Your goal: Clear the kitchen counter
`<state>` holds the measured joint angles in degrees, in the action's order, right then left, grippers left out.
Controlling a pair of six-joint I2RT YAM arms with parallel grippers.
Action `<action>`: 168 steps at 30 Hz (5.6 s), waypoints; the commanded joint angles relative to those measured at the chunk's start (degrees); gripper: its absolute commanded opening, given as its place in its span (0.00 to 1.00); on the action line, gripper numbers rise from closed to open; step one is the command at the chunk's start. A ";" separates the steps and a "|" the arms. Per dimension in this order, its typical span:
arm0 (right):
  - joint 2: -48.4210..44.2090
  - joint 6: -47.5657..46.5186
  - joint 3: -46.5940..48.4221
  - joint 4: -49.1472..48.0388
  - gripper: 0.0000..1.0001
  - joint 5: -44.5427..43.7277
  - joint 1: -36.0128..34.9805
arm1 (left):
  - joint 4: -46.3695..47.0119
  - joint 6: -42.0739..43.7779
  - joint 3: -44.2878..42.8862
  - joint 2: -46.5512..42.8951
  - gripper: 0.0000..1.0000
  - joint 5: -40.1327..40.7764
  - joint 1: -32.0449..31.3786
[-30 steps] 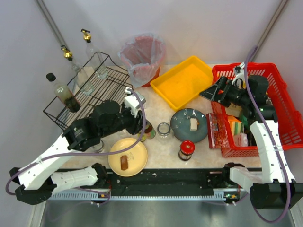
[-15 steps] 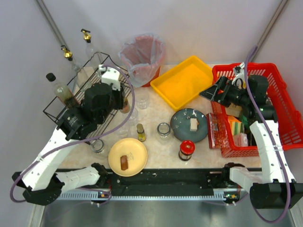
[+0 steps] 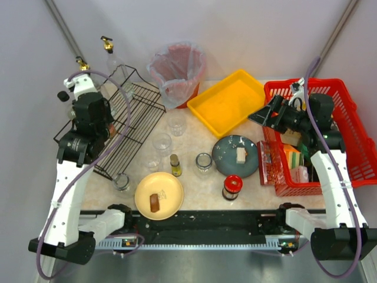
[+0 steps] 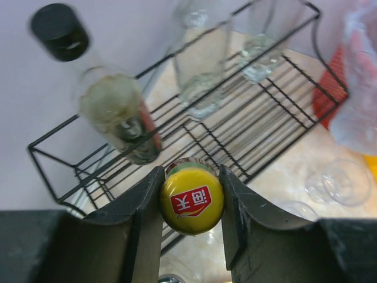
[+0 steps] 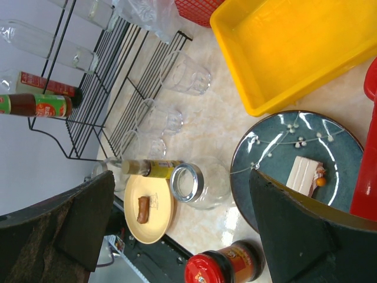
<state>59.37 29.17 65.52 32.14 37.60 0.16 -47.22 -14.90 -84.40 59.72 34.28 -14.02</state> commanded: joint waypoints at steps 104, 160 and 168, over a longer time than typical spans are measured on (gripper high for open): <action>1.27 0.10 2.25 -2.26 0.94 1.68 0.19 | 16.63 3.11 8.10 -0.67 0.98 -64.61 -11.89; -2.51 -0.52 1.63 -0.32 0.99 -0.69 0.19 | 26.93 3.29 11.20 35.20 0.44 -33.05 -58.14; -2.60 -0.87 1.46 -0.32 0.99 -1.13 0.19 | 25.95 4.26 6.53 28.70 0.37 -36.30 -58.14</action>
<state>58.13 29.54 65.56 32.62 37.12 0.16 -24.60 -10.79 -72.53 95.29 0.54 -72.16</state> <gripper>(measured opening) 0.987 0.735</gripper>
